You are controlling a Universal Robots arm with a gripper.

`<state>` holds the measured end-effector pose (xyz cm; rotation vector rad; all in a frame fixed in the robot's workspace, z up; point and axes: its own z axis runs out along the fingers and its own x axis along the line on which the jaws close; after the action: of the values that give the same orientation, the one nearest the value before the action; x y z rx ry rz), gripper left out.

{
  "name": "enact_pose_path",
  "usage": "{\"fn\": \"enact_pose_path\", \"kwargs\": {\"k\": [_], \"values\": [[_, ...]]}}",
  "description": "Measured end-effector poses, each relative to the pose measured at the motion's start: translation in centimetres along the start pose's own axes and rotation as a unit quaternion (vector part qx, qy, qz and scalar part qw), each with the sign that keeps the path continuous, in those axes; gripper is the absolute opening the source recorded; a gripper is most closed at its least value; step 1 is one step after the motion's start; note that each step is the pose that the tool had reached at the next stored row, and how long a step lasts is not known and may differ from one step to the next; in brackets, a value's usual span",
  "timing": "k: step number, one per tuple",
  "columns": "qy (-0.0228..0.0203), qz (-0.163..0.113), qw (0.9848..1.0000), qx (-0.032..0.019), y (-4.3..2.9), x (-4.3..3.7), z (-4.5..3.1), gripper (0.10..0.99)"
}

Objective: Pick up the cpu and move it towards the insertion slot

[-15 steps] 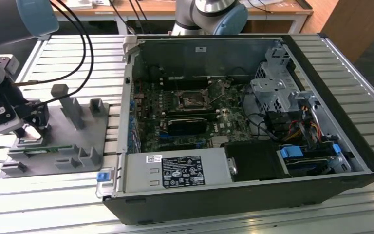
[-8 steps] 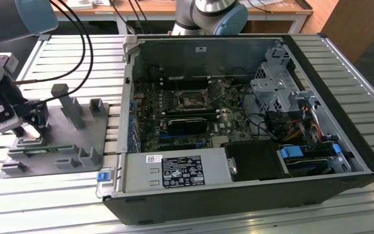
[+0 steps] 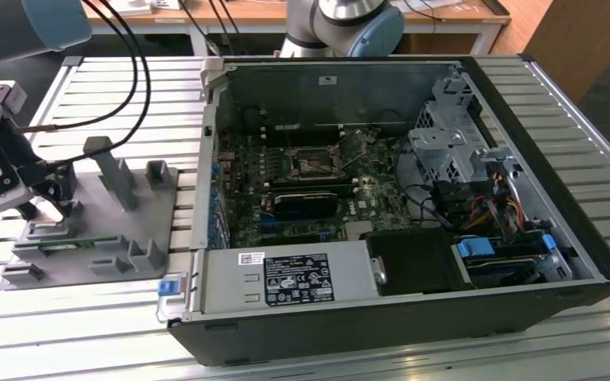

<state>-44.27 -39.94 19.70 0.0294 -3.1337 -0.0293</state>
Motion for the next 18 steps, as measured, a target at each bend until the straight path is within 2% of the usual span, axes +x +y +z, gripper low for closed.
{"fn": "enact_pose_path", "kwargs": {"k": [18], "values": [[0.0,0.0,1.0,0.0,0.04,0.01,-1.93,0.529]]}}
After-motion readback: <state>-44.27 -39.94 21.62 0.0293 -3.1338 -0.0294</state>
